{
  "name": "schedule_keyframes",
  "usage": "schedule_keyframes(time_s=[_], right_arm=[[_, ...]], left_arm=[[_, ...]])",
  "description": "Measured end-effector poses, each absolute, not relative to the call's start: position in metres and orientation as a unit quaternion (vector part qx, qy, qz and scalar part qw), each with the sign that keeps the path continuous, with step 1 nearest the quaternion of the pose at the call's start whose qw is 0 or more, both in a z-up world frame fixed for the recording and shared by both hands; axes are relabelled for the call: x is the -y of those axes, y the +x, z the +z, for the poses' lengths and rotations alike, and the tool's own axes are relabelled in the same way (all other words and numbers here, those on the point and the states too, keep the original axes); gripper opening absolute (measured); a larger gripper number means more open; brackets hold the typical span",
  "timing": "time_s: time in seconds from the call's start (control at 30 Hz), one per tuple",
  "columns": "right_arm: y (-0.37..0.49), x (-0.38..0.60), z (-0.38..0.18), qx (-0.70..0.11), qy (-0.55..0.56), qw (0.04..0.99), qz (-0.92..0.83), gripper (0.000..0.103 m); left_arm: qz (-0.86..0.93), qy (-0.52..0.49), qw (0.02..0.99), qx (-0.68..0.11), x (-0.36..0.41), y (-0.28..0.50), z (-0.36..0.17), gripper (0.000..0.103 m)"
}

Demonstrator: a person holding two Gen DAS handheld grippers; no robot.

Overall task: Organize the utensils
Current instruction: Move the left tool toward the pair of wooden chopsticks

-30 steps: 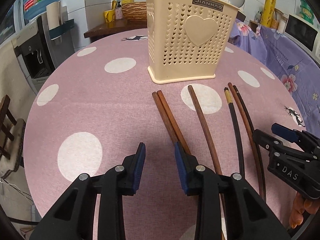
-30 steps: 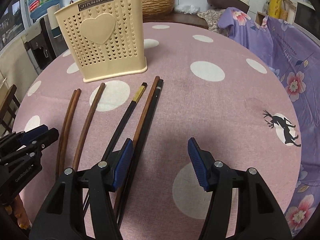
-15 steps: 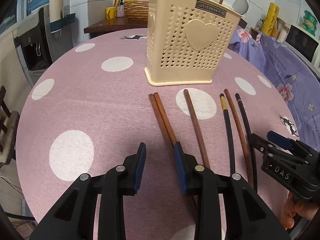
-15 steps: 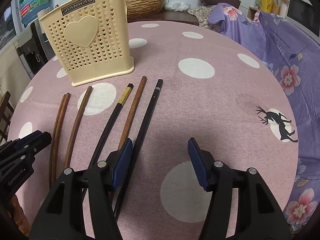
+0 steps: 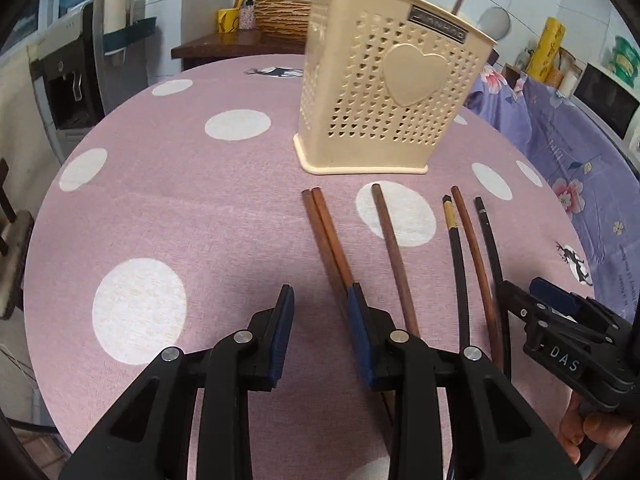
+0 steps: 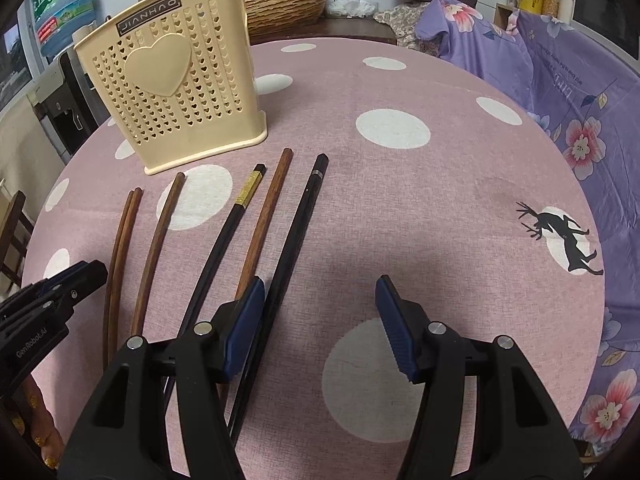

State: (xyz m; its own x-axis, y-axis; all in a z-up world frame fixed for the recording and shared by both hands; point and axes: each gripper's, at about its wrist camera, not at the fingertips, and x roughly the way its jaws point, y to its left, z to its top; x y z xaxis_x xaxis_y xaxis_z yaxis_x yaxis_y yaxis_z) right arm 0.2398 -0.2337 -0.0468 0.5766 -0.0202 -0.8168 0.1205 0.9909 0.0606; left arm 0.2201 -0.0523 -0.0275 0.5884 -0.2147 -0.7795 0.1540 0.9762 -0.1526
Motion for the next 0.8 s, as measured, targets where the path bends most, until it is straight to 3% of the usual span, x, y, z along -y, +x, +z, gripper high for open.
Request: schedule_keyframes(time_s=[0.57, 0.8], right_arm=[[0.263, 0.232, -0.047, -0.469, 0.040, 0.881, -0.051, 0.057], [0.299, 0.229, -0.045, -0.474, 0.044, 0.877, -0.066, 0.041]], left_arm=[[-0.066, 0.005, 0.889, -0.453, 0.058, 0.245, -0.031, 0.029], [-0.052, 0.014, 0.885, -0.463, 0.062, 0.263, -0.030, 0.017]])
